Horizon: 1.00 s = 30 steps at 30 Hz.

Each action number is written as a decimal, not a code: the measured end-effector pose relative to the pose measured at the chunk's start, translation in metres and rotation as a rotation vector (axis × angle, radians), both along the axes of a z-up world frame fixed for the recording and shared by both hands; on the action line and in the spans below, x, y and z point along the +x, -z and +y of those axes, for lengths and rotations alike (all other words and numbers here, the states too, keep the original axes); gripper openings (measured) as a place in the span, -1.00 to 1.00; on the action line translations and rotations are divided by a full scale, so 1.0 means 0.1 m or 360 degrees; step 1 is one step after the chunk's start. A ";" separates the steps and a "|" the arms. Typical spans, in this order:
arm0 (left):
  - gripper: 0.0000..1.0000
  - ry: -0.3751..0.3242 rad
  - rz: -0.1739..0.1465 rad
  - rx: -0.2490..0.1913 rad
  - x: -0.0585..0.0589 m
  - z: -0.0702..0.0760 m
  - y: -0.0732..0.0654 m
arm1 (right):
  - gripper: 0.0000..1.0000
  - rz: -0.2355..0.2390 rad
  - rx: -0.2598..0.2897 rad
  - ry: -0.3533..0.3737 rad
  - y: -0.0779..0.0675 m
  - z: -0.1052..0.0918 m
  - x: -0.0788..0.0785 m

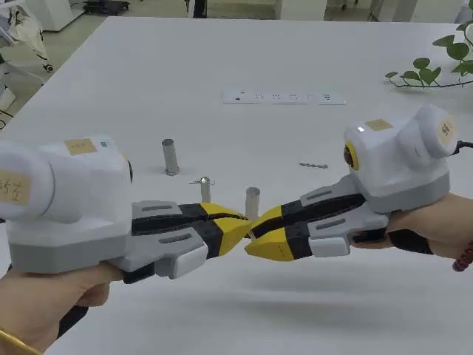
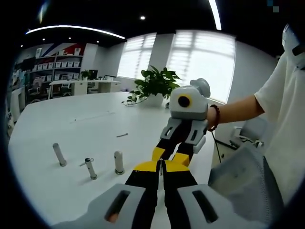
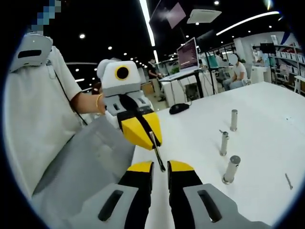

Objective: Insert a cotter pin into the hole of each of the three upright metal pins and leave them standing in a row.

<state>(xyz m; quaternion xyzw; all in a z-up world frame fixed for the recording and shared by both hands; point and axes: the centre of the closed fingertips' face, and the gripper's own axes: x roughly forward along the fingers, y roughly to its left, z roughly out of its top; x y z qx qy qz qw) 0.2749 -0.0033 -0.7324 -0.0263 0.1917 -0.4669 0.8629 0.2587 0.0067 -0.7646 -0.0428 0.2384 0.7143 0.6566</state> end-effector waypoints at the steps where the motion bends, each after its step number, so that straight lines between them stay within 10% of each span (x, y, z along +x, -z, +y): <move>1: -1.00 0.0003 -0.0002 -0.0003 0.00 0.00 -0.01 | -0.74 0.0001 -0.0003 -0.0001 0.00 0.00 0.00; 22: -0.98 -0.0057 0.0107 -0.0096 0.02 0.06 0.02 | -0.92 0.0042 -0.0007 0.0034 -0.01 -0.03 0.00; 30: -0.96 -0.0084 0.0086 -0.0057 0.05 0.04 0.06 | -0.95 -0.0091 -0.0145 0.0030 0.04 -0.05 0.04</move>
